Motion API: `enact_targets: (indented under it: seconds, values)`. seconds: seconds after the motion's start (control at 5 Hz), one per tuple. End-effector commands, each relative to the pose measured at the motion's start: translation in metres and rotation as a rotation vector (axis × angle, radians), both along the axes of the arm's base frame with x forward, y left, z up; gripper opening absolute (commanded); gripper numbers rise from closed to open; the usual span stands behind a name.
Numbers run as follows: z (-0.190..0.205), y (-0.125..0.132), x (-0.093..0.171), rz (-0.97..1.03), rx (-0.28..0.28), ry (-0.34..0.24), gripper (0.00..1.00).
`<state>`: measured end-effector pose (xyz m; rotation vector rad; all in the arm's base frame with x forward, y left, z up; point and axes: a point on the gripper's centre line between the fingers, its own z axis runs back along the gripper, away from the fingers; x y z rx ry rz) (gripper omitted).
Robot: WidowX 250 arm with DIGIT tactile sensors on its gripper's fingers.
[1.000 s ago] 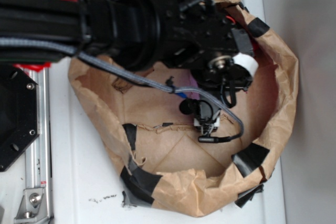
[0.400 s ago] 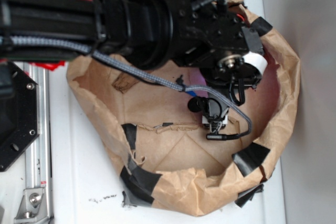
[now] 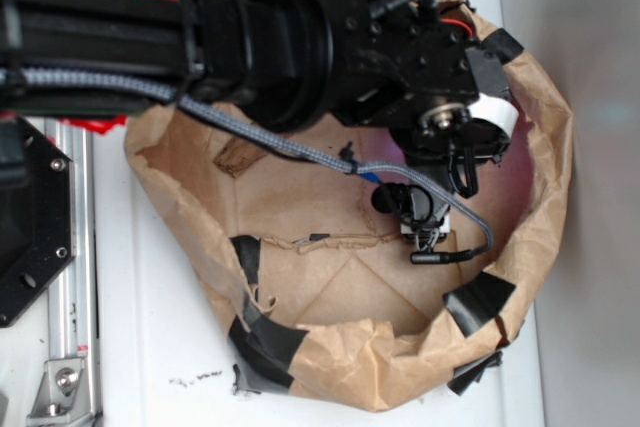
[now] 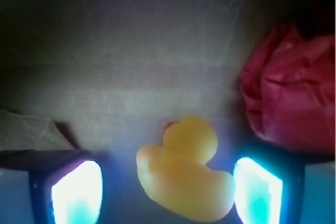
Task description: Grab the yellow duck.
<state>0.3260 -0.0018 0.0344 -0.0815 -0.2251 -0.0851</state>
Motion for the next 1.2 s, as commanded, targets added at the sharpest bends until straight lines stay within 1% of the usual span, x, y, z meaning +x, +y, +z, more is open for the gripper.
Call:
enact_targets:
  seconds: [0.0, 0.2, 0.6, 0.8, 1.0]
  values:
    - [0.012, 0.018, 0.017, 0.144, 0.055, -0.110, 0.98]
    - [0.008, 0.021, 0.020, 0.157, 0.034, -0.098, 0.00]
    - [0.011, 0.019, 0.016, 0.126, 0.000, -0.075, 0.00]
    - [0.026, 0.017, 0.008, 0.042, -0.036, -0.070, 0.00]
    - [0.057, 0.017, -0.016, -0.107, 0.001, -0.045, 0.00]
